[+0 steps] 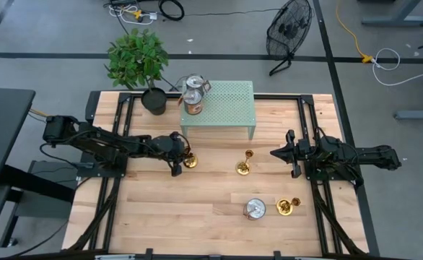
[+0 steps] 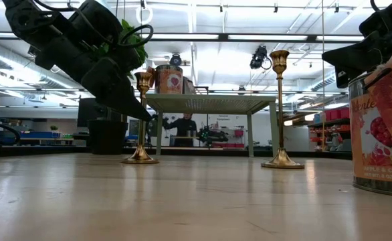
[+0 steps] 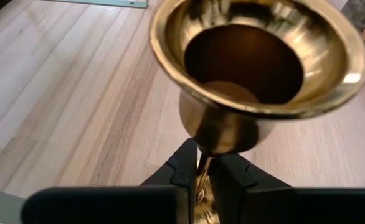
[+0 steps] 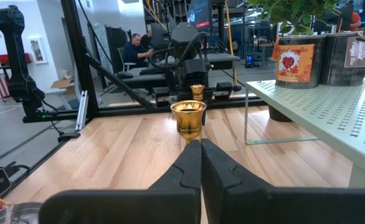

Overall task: Pick & Place candle stick holders
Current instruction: Put the top left gold candle holder on the shelf

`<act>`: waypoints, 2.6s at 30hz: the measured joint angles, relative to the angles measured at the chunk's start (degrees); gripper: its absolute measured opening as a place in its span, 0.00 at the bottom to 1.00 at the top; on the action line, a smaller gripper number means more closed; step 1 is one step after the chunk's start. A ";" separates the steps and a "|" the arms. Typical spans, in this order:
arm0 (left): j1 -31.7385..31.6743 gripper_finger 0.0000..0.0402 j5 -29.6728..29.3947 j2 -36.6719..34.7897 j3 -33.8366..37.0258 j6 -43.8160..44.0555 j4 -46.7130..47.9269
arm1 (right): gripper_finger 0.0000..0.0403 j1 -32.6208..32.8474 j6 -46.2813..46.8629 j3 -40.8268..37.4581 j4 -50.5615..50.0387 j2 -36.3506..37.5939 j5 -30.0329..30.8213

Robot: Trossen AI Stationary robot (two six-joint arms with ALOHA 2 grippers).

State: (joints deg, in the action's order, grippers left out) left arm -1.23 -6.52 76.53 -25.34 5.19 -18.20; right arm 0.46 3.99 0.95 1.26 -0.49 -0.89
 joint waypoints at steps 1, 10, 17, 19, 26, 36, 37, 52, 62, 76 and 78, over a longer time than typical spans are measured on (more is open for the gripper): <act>0.00 0.10 0.00 0.00 0.00 0.00 0.00 | 0.01 -0.01 -0.01 -0.02 0.00 0.00 -0.01; 0.00 0.09 0.04 0.00 0.00 0.00 0.00 | 0.01 0.00 -0.02 -0.02 0.01 0.00 -0.01; 0.00 0.08 0.08 0.00 0.00 0.00 0.00 | 0.01 -0.01 -0.02 -0.01 0.01 0.00 -0.01; 0.00 0.08 0.09 0.00 0.00 0.00 0.00 | 0.01 0.00 -0.01 0.00 0.00 0.00 -0.01; 0.00 0.07 0.13 0.00 -0.01 0.04 0.00 | 0.01 0.01 0.00 -0.02 0.01 0.00 -0.02; 0.02 0.06 0.60 -0.02 -1.25 2.10 0.26 | 0.01 0.00 0.00 -0.01 0.00 0.00 -0.01; 0.02 0.06 0.84 -0.02 -1.64 2.13 0.47 | 0.01 0.01 -0.02 -0.02 0.01 0.00 0.00; 0.02 0.06 1.83 -0.02 -15.55 3.57 14.57 | 0.01 0.01 -0.02 -0.01 0.01 0.00 0.00; -0.30 0.06 0.99 -0.02 -26.50 3.19 20.13 | 0.01 0.01 0.00 -0.01 0.01 0.00 -0.01; -6.38 0.06 1.33 3.24 -41.29 -1.16 30.62 | 0.01 -0.01 -0.02 -0.01 0.01 -0.01 -0.02; -7.30 0.06 2.29 4.70 -43.89 -1.75 31.75 | 0.01 0.00 -0.01 -0.01 0.00 -0.01 0.00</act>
State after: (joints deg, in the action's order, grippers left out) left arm -8.54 -4.23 81.23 -69.23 3.44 13.56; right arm 0.46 3.98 0.94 1.27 -0.50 -0.89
